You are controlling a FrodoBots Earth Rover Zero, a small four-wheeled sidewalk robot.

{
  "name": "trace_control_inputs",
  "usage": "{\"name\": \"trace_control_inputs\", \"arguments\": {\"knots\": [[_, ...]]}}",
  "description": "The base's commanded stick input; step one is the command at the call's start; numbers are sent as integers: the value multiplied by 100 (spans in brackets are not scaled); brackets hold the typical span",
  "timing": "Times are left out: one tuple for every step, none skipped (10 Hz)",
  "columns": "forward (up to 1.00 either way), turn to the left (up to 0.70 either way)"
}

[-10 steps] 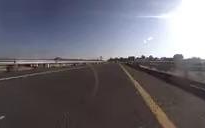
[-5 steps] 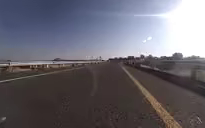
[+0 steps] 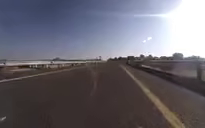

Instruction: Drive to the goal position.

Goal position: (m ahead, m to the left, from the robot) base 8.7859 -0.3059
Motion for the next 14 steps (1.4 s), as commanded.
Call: {"name": "trace_control_inputs", "arguments": {"knots": [[70,-33],[70,-10],[70,-2],[70,0],[70,0],[70,0],[70,0],[70,0],[70,0],[70,0],[70,0],[70,0],[70,0],[70,0]]}}
